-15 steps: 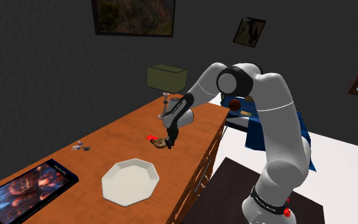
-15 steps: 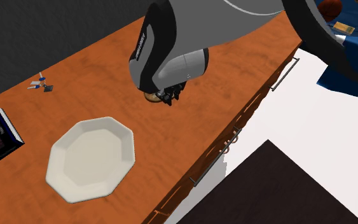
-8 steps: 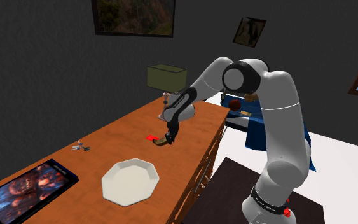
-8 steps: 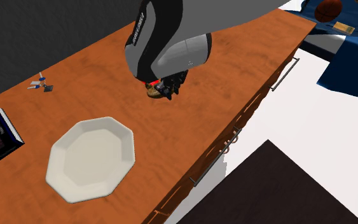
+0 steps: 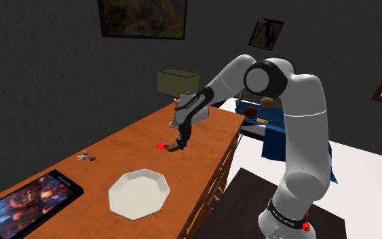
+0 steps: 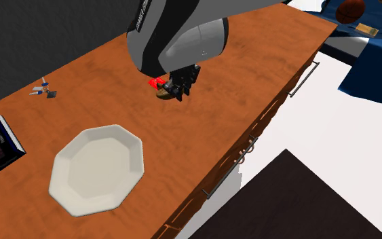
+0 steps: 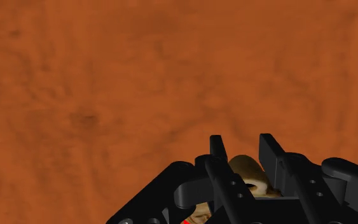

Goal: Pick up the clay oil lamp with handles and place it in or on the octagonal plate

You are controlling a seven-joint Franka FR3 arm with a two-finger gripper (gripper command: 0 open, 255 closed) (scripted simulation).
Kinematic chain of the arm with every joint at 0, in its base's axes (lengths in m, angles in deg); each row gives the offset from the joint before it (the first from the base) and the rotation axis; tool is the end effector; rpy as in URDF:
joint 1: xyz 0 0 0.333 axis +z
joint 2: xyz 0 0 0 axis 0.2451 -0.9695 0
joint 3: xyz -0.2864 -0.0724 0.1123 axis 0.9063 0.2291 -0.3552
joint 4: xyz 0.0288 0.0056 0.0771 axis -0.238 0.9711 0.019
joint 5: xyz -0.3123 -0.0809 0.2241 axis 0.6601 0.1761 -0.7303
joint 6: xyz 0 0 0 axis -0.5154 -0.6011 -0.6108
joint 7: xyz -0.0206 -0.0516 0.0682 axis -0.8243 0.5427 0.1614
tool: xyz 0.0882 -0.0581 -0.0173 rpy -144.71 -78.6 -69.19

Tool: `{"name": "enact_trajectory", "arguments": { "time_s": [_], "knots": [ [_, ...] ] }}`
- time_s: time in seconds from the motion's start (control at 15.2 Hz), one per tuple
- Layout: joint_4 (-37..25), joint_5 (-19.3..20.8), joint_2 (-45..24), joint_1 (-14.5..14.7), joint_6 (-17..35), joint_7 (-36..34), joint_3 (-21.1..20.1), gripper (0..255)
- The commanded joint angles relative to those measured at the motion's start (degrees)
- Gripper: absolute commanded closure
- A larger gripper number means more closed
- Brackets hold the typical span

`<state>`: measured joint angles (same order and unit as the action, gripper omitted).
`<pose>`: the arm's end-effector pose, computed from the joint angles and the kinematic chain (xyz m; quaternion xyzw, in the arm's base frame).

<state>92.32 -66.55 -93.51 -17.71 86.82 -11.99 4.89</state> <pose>0.5828 -0.0978 0.2249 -0.9982 -0.0591 0.0010 0.0039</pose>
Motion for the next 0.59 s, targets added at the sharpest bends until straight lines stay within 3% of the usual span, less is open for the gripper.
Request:
{"name": "enact_trajectory", "arguments": {
  "time_s": [0.0,0.53],
  "knots": [
    [1.6,0.3,1.0,1.6,0.6,-2.1,-0.3,255],
    [7.8,1.8,4.4,9.8,3.7,-13.3,-2.5,255]
  ]
}}
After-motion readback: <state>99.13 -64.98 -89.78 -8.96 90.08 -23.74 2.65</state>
